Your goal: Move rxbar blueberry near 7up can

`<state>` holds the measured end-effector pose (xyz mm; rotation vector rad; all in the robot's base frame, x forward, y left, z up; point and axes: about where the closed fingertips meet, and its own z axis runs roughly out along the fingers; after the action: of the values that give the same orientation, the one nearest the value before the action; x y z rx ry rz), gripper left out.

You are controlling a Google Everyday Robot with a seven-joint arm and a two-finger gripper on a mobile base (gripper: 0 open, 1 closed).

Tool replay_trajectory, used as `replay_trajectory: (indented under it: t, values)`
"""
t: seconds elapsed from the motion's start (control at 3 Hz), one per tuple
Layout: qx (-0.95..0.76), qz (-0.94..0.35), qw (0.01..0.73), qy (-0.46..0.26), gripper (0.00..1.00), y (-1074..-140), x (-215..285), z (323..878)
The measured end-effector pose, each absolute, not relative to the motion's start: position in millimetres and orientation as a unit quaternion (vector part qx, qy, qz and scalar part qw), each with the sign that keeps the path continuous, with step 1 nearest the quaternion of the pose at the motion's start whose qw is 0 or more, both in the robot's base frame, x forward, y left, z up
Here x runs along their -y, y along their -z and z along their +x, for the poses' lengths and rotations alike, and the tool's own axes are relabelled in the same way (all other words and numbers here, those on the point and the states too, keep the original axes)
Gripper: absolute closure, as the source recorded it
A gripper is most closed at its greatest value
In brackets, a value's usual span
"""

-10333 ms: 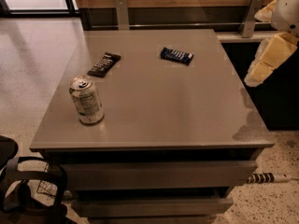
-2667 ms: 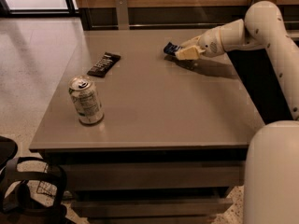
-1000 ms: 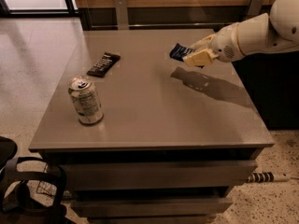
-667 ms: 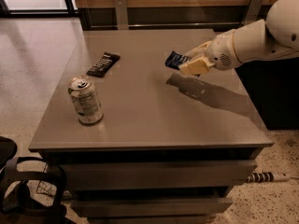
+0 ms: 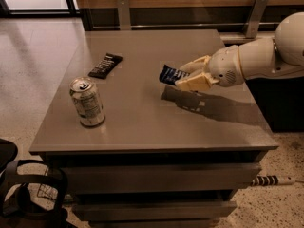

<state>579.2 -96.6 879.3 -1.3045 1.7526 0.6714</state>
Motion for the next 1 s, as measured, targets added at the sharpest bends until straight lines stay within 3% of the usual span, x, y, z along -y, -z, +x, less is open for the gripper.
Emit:
replay_trajectory:
  t: [0.33,1.0]
  values:
    - [-0.662,-0.541,0.406,-0.322,1.00,-874.5,70.6,554.5]
    - [-0.632,-0.603,0.356,-0.333,1.00,-877.5,36.8,517.4]
